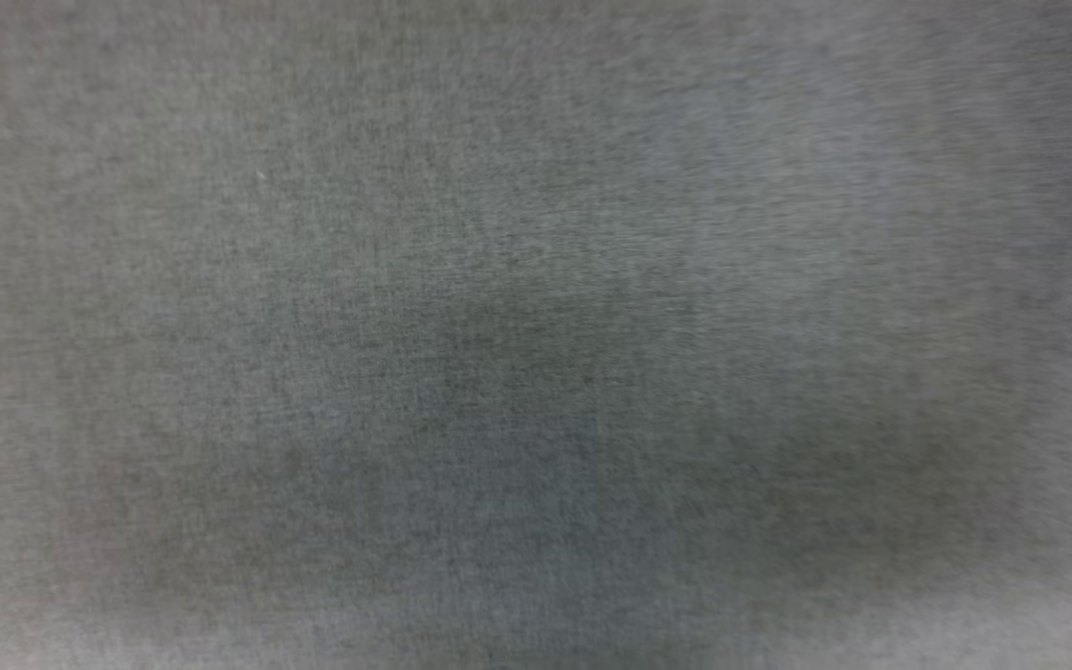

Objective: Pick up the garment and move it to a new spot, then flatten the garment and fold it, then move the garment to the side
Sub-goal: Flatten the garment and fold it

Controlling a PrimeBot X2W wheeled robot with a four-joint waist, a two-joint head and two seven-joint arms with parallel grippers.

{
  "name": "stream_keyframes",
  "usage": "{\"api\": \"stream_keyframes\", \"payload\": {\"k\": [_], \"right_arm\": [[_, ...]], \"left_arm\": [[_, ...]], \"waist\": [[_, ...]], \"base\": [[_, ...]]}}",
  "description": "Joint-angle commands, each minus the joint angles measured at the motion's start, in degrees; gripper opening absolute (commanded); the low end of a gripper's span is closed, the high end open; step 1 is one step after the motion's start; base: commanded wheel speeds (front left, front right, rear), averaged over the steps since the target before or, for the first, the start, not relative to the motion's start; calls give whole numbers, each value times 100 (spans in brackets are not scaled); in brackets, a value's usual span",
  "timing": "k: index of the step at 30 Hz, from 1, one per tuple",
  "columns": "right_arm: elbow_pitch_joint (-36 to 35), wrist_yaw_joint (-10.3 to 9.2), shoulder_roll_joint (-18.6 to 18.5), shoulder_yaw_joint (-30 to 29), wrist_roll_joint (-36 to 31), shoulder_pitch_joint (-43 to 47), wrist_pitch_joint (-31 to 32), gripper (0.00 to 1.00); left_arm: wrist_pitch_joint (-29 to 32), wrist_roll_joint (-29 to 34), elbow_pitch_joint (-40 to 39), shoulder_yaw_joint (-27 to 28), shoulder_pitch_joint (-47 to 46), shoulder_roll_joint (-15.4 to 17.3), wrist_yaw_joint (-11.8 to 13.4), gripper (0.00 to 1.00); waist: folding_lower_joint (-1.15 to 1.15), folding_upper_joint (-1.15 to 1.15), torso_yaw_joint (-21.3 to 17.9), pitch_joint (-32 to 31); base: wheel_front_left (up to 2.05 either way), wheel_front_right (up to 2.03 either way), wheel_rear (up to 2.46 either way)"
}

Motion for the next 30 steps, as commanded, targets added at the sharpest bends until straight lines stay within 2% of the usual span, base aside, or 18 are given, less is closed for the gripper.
{"api": "stream_keyframes", "payload": {"k": [1,9,14,16,21,27,30], "right_arm": [[-29,-4,78,-190,-209,162,-3,0],[167,-4,309,-848,-1088,519,-4,0],[362,-4,476,-811,-1331,757,-5,0],[466,-4,470,-661,-1317,807,-5,0],[651,-4,374,-178,-1055,1176,-3,0],[838,-4,197,536,-355,1843,180,0],[670,-4,47,1003,138,2274,322,0]], "left_arm": [[4,84,-69,123,201,-56,-63,0],[0,597,-239,566,1181,-212,-313,0],[0,573,-57,572,1791,-305,-396,0],[1,374,36,284,2068,-404,-393,0],[183,-272,-65,-686,2762,-207,-392,0],[454,-1087,-639,-1700,3785,149,-385,0],[453,-1382,-1053,-2120,4293,399,-386,0]], "waist": [[0,0,358,685],[0,0,600,617],[0,0,660,290],[0,0,681,111],[0,0,754,-501],[0,0,883,-1307],[0,0,928,-1668]], "base": [[0,0,0],[0,0,0],[0,0,0],[0,0,0],[0,0,0],[0,0,0],[0,0,0]]}}
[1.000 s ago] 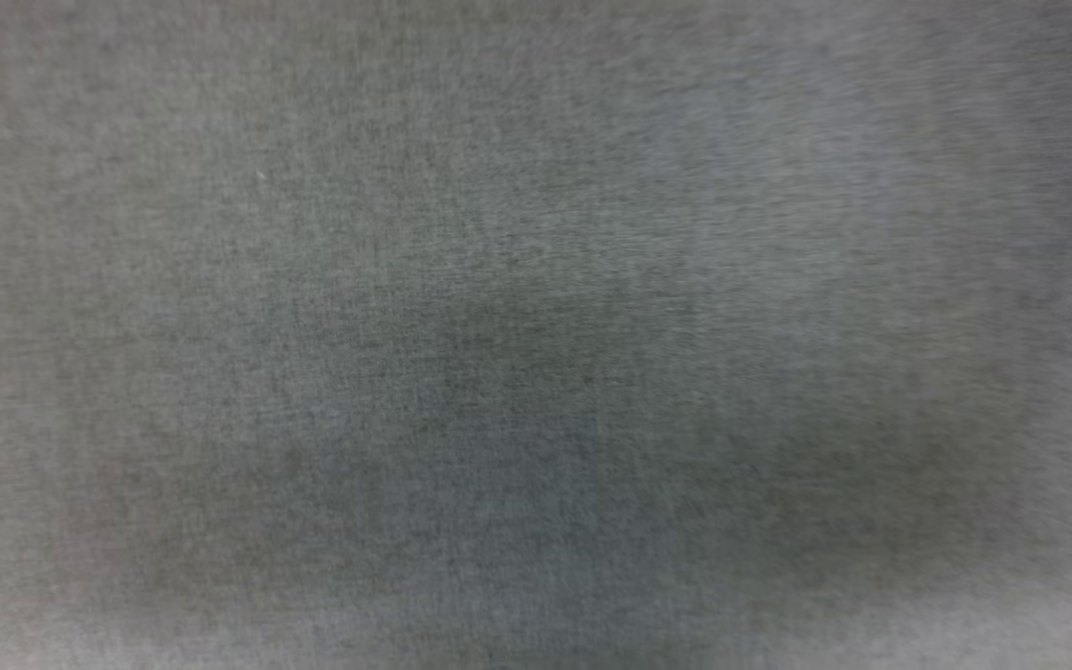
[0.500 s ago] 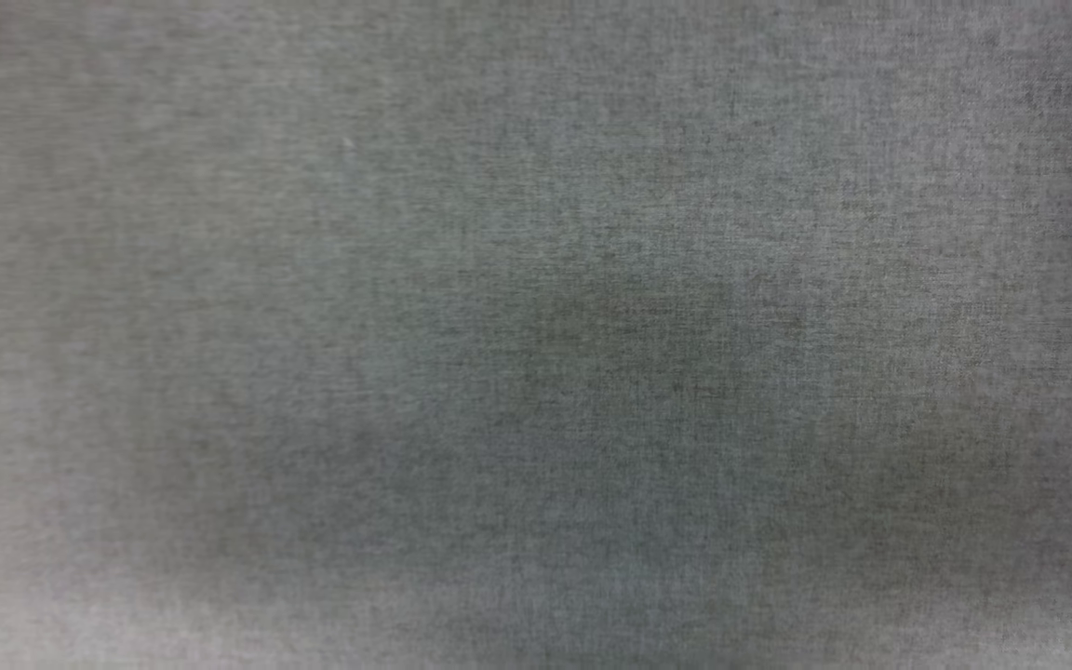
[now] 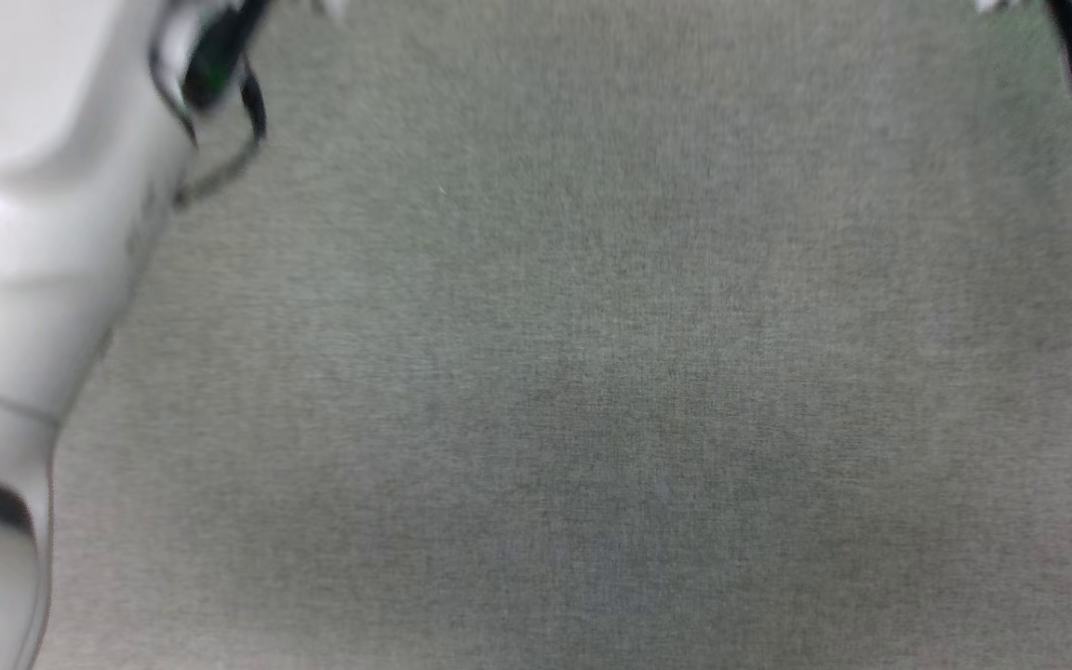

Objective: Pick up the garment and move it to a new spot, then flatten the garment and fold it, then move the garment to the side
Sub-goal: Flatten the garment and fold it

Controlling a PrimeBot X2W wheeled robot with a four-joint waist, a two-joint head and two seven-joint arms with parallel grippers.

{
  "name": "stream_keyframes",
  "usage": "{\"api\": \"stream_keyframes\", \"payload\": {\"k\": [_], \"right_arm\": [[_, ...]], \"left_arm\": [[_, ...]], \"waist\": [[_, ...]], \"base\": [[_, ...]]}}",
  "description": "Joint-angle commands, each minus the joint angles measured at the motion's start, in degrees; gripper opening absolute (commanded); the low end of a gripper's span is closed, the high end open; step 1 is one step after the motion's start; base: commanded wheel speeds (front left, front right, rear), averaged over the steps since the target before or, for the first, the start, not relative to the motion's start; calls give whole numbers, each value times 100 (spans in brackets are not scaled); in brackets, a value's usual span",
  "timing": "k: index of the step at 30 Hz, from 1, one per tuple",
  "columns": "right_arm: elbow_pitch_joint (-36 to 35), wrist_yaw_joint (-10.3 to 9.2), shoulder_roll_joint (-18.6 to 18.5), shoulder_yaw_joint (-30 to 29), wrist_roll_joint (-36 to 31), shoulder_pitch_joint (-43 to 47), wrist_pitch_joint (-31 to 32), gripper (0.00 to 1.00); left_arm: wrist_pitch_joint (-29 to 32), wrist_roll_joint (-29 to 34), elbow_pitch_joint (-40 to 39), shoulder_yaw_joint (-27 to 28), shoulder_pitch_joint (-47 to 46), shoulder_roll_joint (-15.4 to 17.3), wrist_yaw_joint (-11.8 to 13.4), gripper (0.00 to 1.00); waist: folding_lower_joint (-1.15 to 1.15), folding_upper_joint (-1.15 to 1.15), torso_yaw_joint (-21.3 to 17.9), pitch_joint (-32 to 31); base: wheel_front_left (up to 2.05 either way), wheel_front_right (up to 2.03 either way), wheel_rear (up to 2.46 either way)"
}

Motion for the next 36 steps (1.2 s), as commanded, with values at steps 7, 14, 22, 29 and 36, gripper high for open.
{"api": "stream_keyframes", "payload": {"k": [7,14,22,29,36], "right_arm": [[-1488,-4,-892,1364,1804,1843,725,0],[-3558,-4,-2406,2087,3332,3632,1202,0],[-4567,-4,-3245,2033,3925,5108,1152,0],[-5053,-4,-3490,1763,3814,6379,824,0],[-5391,-4,-3421,1224,3684,7537,587,0]], "left_arm": [[107,-735,-1088,-753,1661,870,7,0],[5,-800,-2208,-1074,3165,1651,340,0],[44,-843,-3696,-1389,4527,2375,1200,0],[33,-1115,-4967,-1609,5682,2855,2045,0],[-3,-1562,-5758,-1756,6660,3050,2812,0]], "waist": [[0,0,225,-1511],[0,0,269,-1972],[0,0,281,-2204],[0,0,240,-2318],[0,0,110,-2265]], "base": [[0,0,0],[0,0,0],[0,0,0],[0,0,0],[0,0,0]]}}
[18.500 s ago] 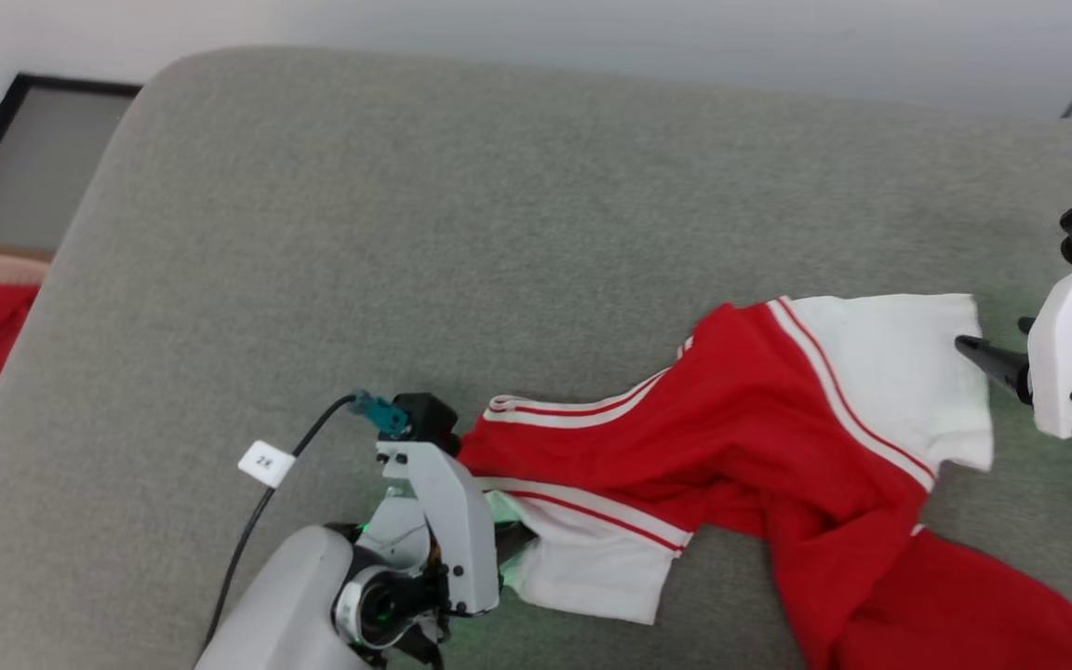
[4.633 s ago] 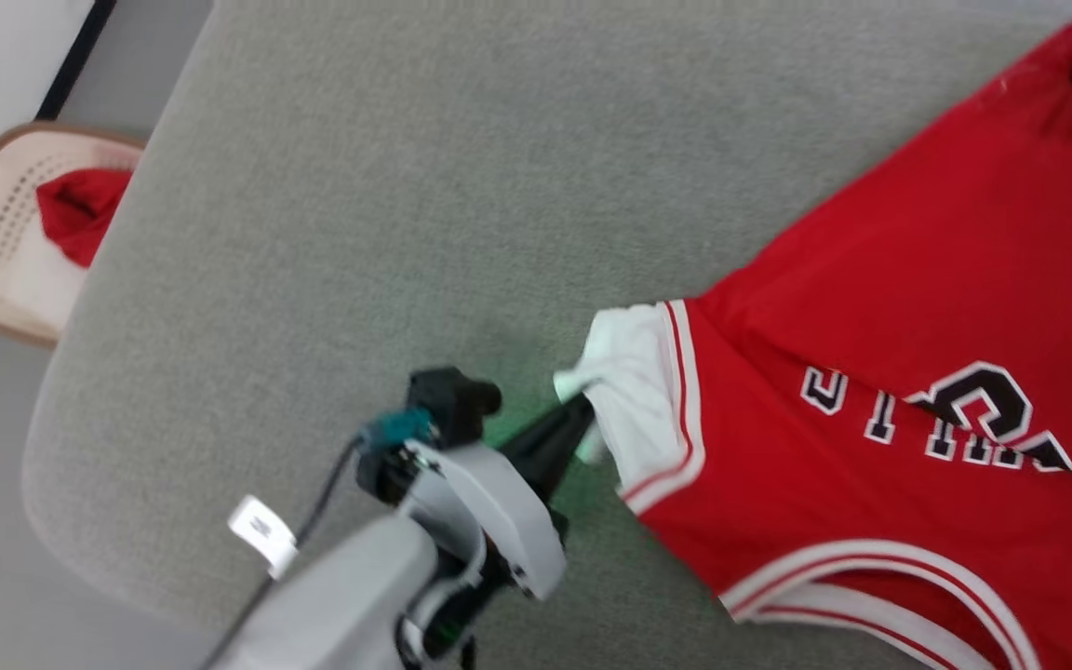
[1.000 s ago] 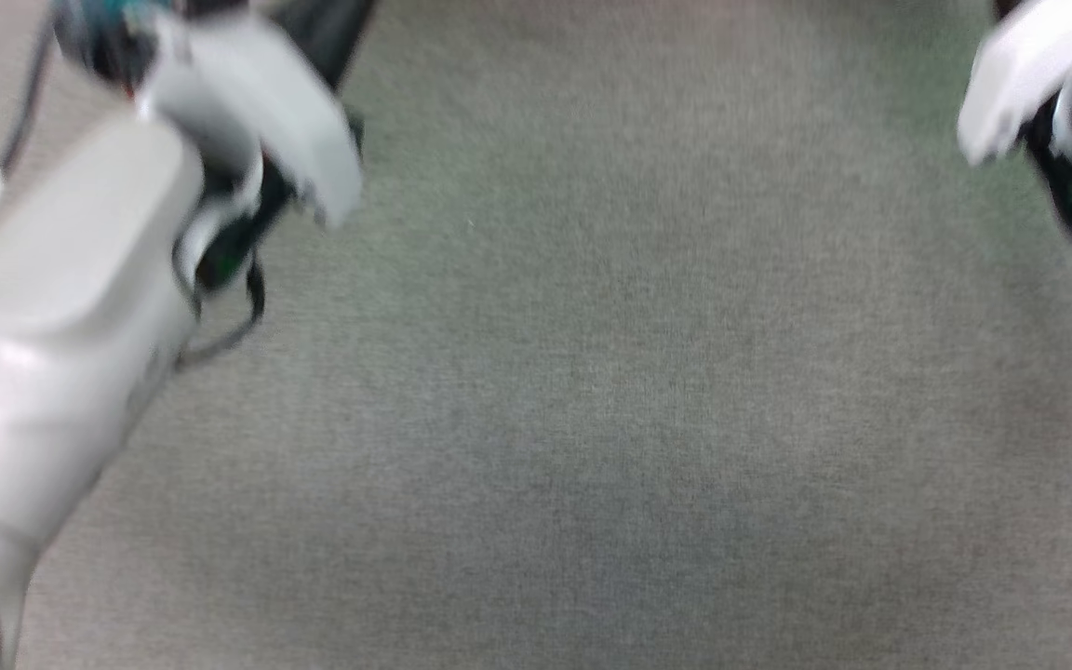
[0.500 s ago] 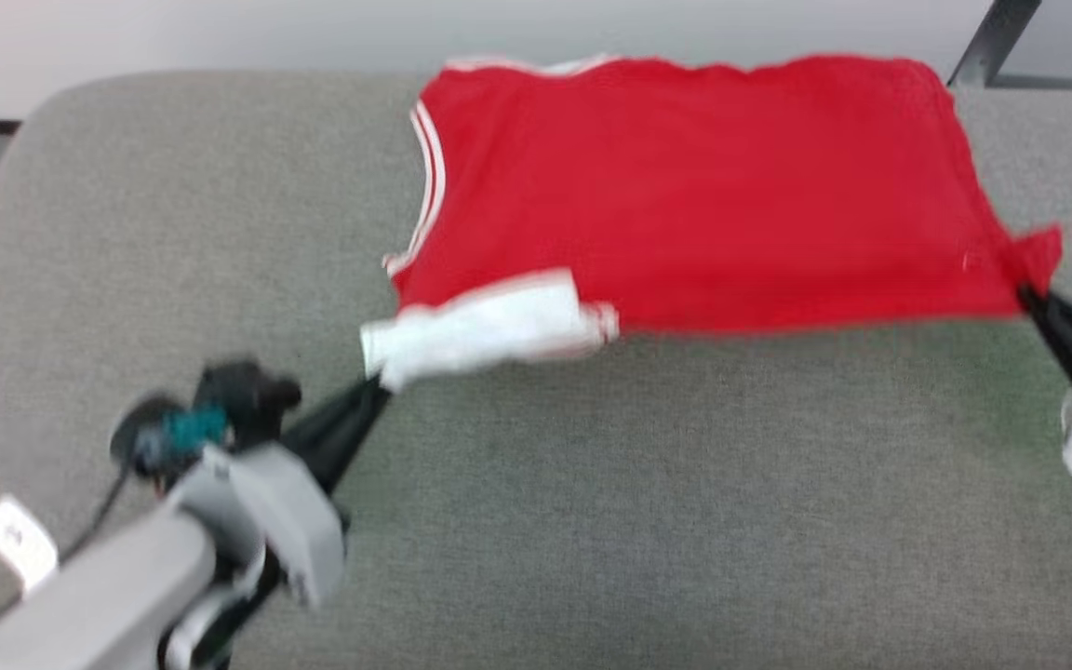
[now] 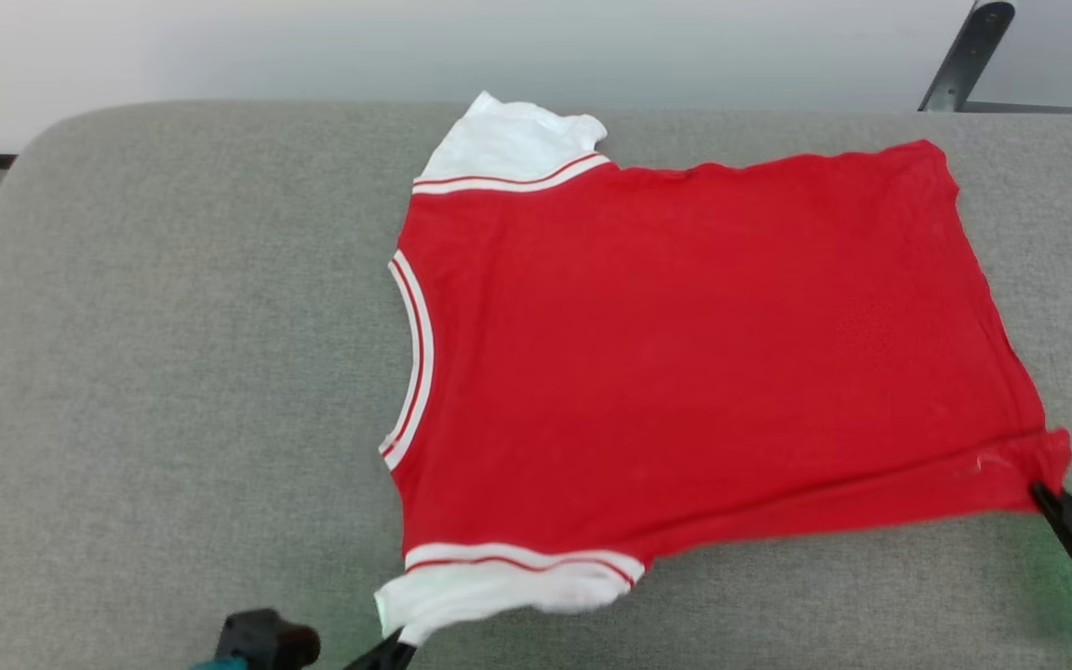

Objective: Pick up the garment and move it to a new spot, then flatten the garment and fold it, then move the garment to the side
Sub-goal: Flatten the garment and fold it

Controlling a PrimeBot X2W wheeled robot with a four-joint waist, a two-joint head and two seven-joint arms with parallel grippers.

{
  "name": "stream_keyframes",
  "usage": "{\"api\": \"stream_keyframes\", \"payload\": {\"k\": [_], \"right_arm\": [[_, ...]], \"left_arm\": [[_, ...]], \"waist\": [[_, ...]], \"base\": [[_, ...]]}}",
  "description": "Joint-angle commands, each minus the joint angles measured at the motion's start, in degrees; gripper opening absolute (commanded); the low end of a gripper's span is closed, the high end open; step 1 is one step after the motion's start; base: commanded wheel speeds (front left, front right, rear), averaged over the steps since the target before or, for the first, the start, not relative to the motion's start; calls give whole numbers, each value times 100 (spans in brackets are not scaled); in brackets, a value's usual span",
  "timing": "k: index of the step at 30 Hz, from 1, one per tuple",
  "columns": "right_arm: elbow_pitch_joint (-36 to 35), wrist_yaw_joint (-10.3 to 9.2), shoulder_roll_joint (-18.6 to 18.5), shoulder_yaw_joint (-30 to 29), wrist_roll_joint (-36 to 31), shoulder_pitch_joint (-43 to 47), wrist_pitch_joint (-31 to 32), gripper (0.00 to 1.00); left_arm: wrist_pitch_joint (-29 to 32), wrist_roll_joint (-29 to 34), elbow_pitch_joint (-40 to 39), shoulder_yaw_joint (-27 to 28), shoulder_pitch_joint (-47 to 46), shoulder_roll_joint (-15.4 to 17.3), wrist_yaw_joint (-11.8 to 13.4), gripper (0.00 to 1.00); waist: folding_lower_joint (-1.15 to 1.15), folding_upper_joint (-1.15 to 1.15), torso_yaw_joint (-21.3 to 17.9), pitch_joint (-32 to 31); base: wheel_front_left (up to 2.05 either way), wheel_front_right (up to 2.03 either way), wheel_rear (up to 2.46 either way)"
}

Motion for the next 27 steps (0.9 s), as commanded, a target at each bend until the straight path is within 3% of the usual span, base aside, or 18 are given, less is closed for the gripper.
{"api": "stream_keyframes", "payload": {"k": [1,5,9,13,16,20,27], "right_arm": [[-60,-4,31,-160,-26,226,-51,0],[-351,-6,133,-642,-105,693,-2,0],[-759,-6,288,-1092,-251,888,260,0],[-1166,-6,487,-1543,-469,713,723,0],[-1398,-5,652,-1786,-649,473,1192,0],[-1500,-5,855,-1979,-895,20,1789,0],[-1211,-5,1038,-2046,-1146,-715,2656,0]], "left_arm": [[-33,-69,-116,30,131,86,138,0],[-31,-54,-463,125,206,381,447,0],[69,103,-761,343,-137,780,596,0],[483,424,-947,513,-749,1096,514,0],[954,621,-936,615,-1325,1158,341,0],[1464,871,-603,661,-2084,937,-107,0],[1999,894,619,601,-3110,113,-1077,0]], "waist": [[0,0,-44,38],[0,0,-110,114],[0,0,-202,199],[0,0,-269,290],[0,0,-315,383],[0,0,-334,536],[0,0,-240,845]], "base": [[0,0,0],[0,0,0],[0,0,0],[0,0,0],[0,0,0],[0,0,0],[0,0,0]]}}
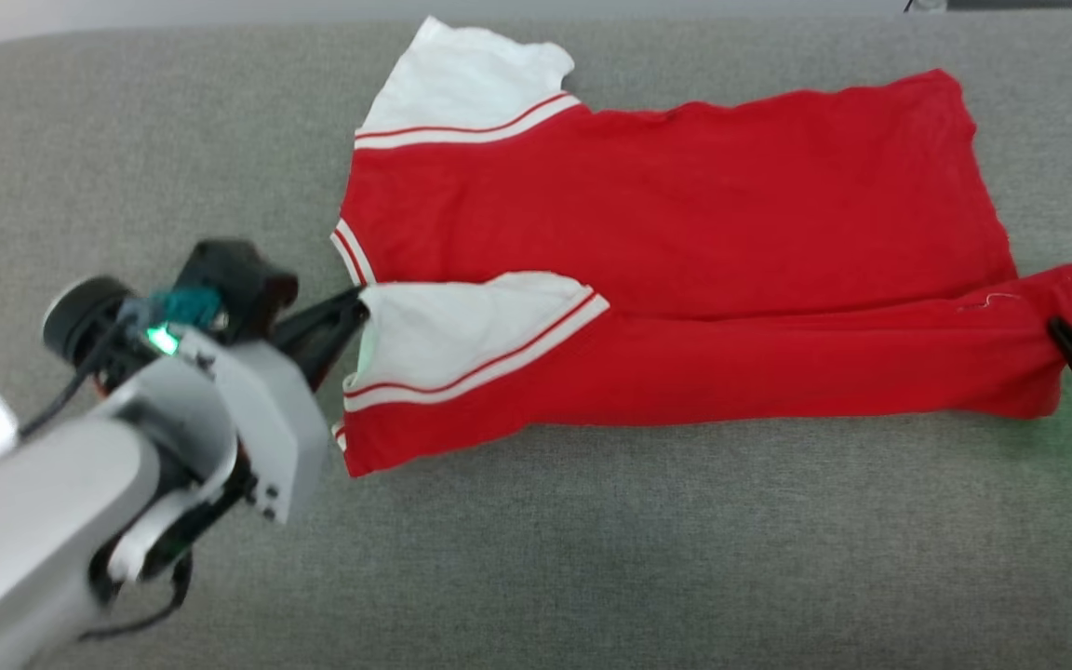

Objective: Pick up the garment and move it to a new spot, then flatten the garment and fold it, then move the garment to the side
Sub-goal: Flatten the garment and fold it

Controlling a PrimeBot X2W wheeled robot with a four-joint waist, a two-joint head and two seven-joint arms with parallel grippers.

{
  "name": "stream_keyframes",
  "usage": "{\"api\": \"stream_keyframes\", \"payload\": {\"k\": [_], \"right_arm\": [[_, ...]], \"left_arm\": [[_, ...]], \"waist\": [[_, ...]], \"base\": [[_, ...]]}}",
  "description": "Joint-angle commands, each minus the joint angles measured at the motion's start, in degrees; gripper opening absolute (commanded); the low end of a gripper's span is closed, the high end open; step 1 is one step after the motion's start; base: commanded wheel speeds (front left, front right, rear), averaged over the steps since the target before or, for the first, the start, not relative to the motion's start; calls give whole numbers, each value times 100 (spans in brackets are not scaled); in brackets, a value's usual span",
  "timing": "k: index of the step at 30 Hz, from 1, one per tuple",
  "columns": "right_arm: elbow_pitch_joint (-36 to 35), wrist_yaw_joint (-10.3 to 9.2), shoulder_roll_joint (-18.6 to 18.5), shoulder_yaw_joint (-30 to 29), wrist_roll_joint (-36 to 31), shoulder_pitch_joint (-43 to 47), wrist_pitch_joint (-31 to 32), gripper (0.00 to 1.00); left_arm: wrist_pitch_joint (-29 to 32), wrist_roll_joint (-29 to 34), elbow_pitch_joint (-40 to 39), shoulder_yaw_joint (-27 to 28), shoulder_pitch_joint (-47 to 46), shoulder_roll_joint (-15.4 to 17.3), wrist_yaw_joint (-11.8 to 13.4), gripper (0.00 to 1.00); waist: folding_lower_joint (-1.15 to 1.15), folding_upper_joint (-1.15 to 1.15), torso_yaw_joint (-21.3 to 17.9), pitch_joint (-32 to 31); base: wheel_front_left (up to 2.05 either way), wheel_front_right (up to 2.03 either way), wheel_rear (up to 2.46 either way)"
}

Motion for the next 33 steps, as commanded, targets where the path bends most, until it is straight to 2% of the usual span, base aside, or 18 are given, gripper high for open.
{"api": "stream_keyframes", "payload": {"k": [1,5,11,13,14,15,16,17,18,21,27,29,32,33], "right_arm": [[95,-6,52,13,-6,-165,154,0],[301,-6,97,179,31,-470,534,0],[517,-6,164,415,205,-784,894,0],[559,-6,187,450,253,-870,970,0],[585,-6,191,452,269,-913,1003,0],[616,-6,187,442,283,-946,1041,4],[642,-6,182,444,291,-978,1078,28],[660,-6,180,449,303,-1018,1117,60],[673,-6,182,439,309,-1056,1140,100],[694,-6,170,449,251,-1135,1207,100],[549,-6,158,412,170,-1135,992,100],[405,-5,104,474,57,-1061,800,100],[207,-6,80,404,-133,-906,169,100],[207,-6,80,404,-133,-906,169,100]], "left_arm": [[57,-73,273,-10,-163,-176,-169,0],[385,-326,1015,-71,-451,-588,-555,0],[979,-770,1788,-152,-648,-927,-791,0],[1150,-925,1918,-122,-687,-976,-787,9],[1231,-999,1968,-97,-712,-992,-753,19],[1304,-1059,2004,-73,-739,-999,-722,44],[1383,-1160,2024,-36,-750,-1002,-679,59],[1452,-1239,2032,-6,-763,-997,-640,85],[1503,-1272,2011,13,-788,-981,-630,100],[1639,-1391,1988,50,-769,-908,-530,100],[1410,-1469,1781,226,-602,-753,-339,100],[1179,-1425,1660,297,-514,-709,-257,100],[746,-1422,1421,419,-259,-671,-83,100],[746,-1422,1421,419,-259,-671,-83,100]], "waist": [[0,0,57,144],[0,0,71,297],[0,0,52,449],[0,0,45,470],[0,0,46,474],[0,0,47,472],[0,0,47,465],[0,0,43,454],[0,0,42,441],[0,0,29,377],[0,0,26,157],[0,0,21,60],[0,0,21,-100],[0,0,21,-100]], "base": [[0,0,0],[0,0,0],[0,0,0],[0,0,0],[0,0,0],[0,0,0],[0,0,0],[0,0,0],[0,0,0],[0,0,0],[0,0,0],[0,0,0],[0,0,0],[0,0,0]]}}
